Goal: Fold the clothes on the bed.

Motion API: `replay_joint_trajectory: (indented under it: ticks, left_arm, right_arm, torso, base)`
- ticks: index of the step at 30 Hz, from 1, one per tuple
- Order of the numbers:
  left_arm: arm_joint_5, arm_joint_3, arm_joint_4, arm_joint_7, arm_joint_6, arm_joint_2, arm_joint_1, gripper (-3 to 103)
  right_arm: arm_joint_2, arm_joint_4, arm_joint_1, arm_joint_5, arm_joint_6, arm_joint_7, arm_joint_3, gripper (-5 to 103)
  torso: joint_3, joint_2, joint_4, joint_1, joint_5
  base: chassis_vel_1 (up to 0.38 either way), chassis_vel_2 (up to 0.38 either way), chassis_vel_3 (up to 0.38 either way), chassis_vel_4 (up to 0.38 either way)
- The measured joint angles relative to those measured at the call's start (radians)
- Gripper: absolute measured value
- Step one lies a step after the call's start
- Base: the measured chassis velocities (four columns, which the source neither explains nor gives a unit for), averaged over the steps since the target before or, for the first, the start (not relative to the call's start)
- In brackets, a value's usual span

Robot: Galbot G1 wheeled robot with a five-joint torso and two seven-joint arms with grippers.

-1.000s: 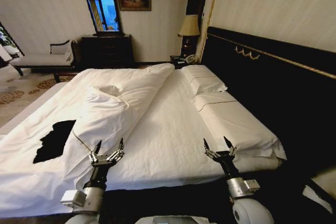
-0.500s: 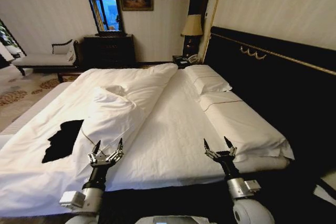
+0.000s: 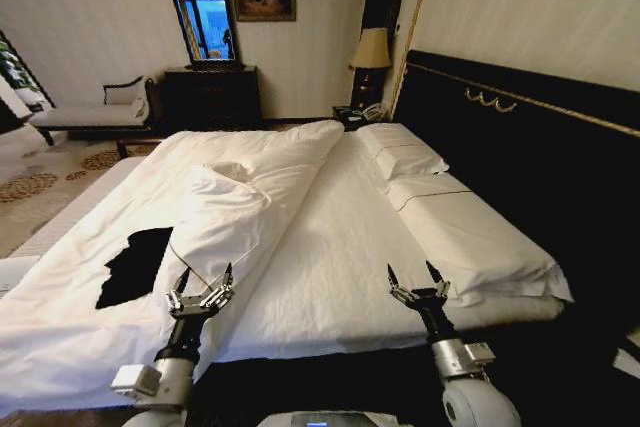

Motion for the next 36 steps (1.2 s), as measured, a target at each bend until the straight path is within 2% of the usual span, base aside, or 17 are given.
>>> replay_joint_trajectory:
  ticks: [36]
  left_arm:
    - [0.025,0.011,0.011,-0.001,-0.007,-0.012,0.007,100]
  right_arm:
    - [-0.002,-0.02,0.008,0.003,0.018,-0.023,-0.006,100]
  torso:
    - [0.0,0.0,0.0,0.0,-0.0001]
  base:
    - [0.028,0.092,-0.029,-0.091]
